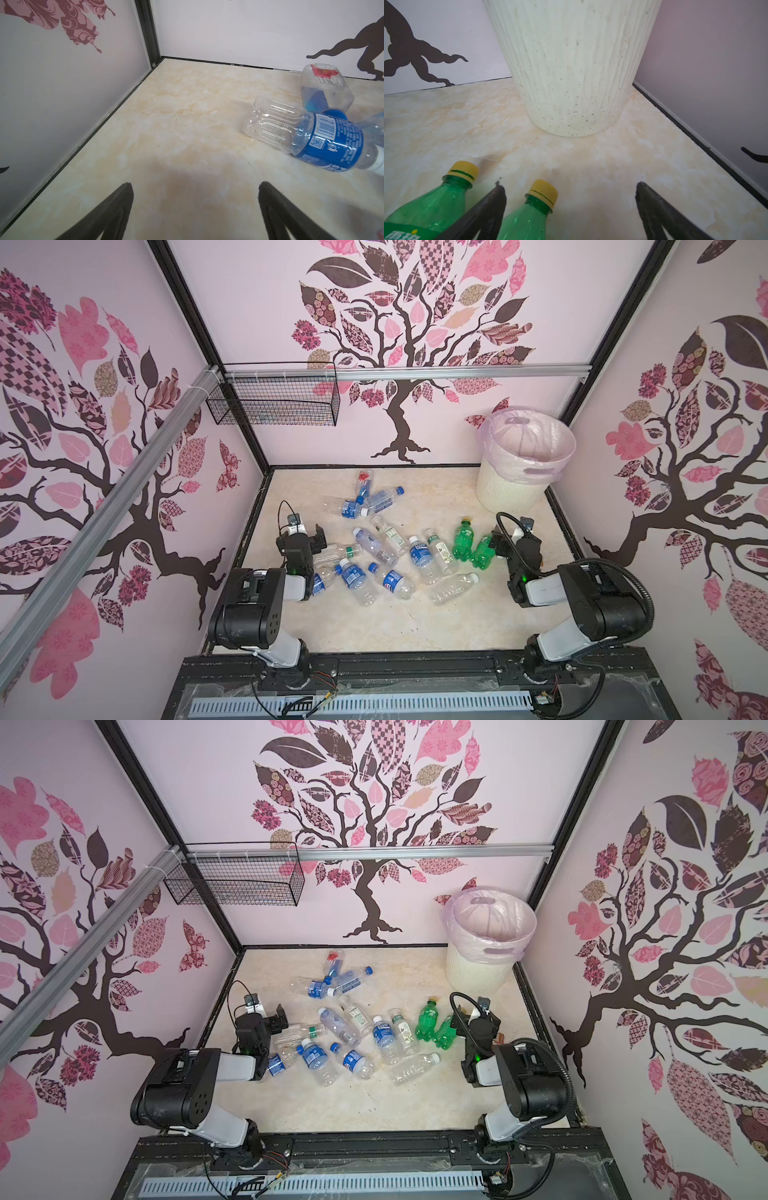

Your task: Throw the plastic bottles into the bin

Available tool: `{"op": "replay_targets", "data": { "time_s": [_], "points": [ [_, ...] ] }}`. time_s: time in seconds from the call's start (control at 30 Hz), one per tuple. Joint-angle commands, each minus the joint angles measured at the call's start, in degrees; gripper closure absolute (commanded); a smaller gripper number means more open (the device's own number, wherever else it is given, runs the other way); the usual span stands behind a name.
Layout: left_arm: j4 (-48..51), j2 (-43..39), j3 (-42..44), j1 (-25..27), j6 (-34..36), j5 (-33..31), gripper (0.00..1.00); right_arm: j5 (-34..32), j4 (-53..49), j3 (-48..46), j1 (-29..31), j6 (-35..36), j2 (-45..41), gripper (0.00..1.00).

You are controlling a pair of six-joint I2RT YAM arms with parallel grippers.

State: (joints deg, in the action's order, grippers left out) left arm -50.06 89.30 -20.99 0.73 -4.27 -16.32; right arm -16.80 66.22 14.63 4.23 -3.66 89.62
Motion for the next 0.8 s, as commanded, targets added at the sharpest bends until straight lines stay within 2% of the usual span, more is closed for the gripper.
{"op": "replay_targets", "data": {
  "time_s": [0.0,0.77],
  "points": [
    [-0.78,-0.09,-0.45,-0.02,0.27,0.14,0.03,0.10,1.34,1.34,0.28,0.23,-0.05,0.01],
    [-0.74,-0.09,-0.45,-0.07,0.26,0.14,0.03,0.10,0.24,1.54,0.28,0.10,-0.34,0.01]
  ]
}}
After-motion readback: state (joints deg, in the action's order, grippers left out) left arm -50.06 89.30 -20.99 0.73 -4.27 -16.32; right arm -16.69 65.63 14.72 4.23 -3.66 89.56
